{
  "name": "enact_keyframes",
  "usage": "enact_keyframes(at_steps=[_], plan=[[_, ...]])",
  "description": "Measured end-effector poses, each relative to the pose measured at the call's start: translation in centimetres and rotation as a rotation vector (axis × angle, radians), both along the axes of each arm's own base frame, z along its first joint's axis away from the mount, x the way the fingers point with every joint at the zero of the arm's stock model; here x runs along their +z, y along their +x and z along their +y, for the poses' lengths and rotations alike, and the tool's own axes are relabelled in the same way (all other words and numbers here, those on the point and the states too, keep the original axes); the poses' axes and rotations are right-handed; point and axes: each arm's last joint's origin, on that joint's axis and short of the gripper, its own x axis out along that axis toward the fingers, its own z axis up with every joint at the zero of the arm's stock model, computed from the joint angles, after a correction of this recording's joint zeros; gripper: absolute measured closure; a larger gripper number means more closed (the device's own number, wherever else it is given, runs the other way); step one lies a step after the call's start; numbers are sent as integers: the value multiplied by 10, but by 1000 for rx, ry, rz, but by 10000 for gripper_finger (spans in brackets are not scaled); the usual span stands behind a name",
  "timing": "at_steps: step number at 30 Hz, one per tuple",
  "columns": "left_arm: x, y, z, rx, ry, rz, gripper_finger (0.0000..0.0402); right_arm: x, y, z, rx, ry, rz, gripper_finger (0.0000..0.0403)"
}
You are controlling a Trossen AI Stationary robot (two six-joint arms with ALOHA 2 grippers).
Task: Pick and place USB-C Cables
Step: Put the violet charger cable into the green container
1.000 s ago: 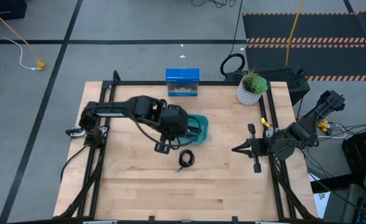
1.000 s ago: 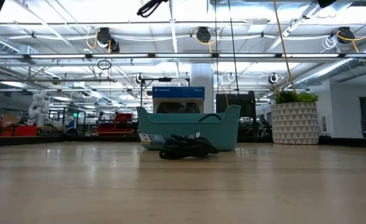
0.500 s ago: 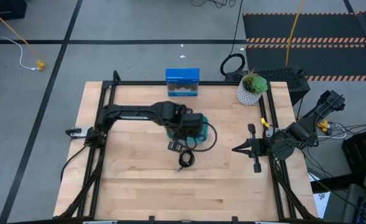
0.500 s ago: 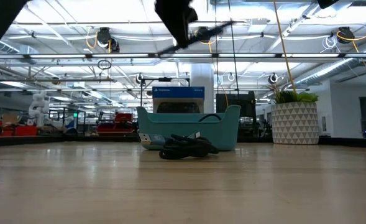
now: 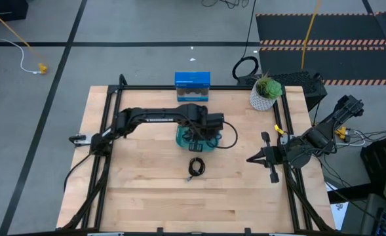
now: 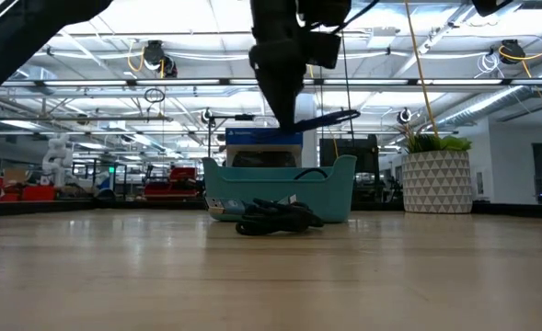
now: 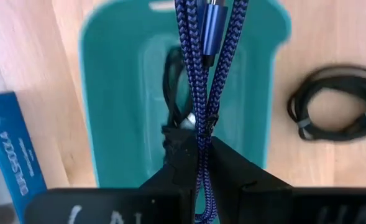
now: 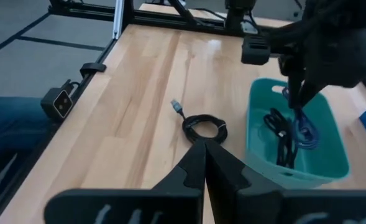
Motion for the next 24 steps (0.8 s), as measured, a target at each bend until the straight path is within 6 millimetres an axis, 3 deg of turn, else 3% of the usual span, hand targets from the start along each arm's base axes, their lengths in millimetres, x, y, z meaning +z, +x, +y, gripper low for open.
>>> enact_keyframes(at_steps=[9,19,24], plan=[[-5,5,1,4,1,-37,371,-4,-3,-2,-40,48,51,403],[-52,2,1,32,5,28,371,-8,-5,-3,-74,71,91,403],[-58,0,5,72,50,46,371,-8,-5,-3,-70,62,89,403]])
